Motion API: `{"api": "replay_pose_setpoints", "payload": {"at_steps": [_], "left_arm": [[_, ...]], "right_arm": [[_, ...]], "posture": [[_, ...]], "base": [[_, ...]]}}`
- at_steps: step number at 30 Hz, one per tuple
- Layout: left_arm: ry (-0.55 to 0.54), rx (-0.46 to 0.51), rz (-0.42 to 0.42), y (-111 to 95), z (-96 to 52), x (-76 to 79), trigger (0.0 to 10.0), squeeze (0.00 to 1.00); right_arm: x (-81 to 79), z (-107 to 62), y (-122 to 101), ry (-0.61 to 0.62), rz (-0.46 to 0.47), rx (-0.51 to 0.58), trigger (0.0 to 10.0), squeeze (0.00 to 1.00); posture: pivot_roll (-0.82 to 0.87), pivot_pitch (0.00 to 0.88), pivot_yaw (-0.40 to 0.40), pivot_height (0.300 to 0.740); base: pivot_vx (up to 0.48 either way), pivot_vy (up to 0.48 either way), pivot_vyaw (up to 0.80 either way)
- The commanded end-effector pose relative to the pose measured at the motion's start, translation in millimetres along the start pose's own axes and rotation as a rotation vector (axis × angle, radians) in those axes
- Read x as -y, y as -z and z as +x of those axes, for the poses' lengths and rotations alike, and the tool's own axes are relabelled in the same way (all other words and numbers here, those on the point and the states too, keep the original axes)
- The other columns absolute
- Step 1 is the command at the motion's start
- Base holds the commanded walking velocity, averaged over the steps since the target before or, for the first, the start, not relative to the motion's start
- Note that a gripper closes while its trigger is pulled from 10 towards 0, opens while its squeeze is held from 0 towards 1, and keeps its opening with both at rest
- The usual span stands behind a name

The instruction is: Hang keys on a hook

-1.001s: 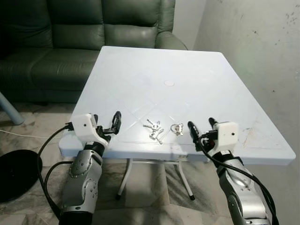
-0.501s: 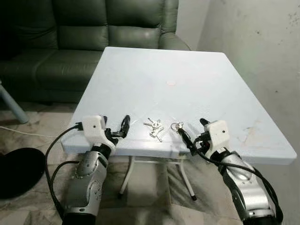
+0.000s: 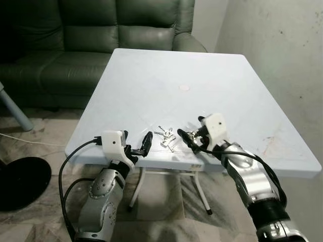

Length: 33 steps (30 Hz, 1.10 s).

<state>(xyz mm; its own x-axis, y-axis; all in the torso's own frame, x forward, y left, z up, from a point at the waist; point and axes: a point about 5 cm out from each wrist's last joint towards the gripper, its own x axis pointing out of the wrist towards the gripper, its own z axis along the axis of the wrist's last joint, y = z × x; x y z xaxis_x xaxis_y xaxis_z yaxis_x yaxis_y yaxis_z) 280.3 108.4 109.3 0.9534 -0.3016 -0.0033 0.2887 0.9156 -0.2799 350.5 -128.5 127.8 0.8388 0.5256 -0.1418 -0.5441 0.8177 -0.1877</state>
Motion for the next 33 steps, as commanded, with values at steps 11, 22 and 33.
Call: {"api": "replay_pose_setpoints", "payload": {"at_steps": [11, 22, 33], "left_arm": [[0.063, -0.002, 0.017, -3.4, -3.4, 13.9, 10.0, 0.00], [0.097, -0.025, 0.019, -0.6, -7.0, 22.6, 10.0, 0.00], [0.105, -0.036, 0.013, 0.6, -10.1, 25.5, 10.0, 0.00]], "right_arm": [[24.1, 18.0, -11.2, 0.043, 0.065, -0.046, 10.0, 0.00], [25.2, 12.9, 7.9, -0.034, -0.027, -0.109, 10.0, 0.00], [25.4, 4.6, 23.1, -0.083, -0.038, -0.153, 7.1, 0.00]], "posture": [[0.06, 0.060, -0.063, 0.732], [0.06, 0.078, -0.057, 0.732], [0.06, 0.088, -0.055, 0.732]], "base": [[0.000, 0.000, 0.00], [0.000, 0.000, 0.00], [0.000, 0.000, 0.00]]}}
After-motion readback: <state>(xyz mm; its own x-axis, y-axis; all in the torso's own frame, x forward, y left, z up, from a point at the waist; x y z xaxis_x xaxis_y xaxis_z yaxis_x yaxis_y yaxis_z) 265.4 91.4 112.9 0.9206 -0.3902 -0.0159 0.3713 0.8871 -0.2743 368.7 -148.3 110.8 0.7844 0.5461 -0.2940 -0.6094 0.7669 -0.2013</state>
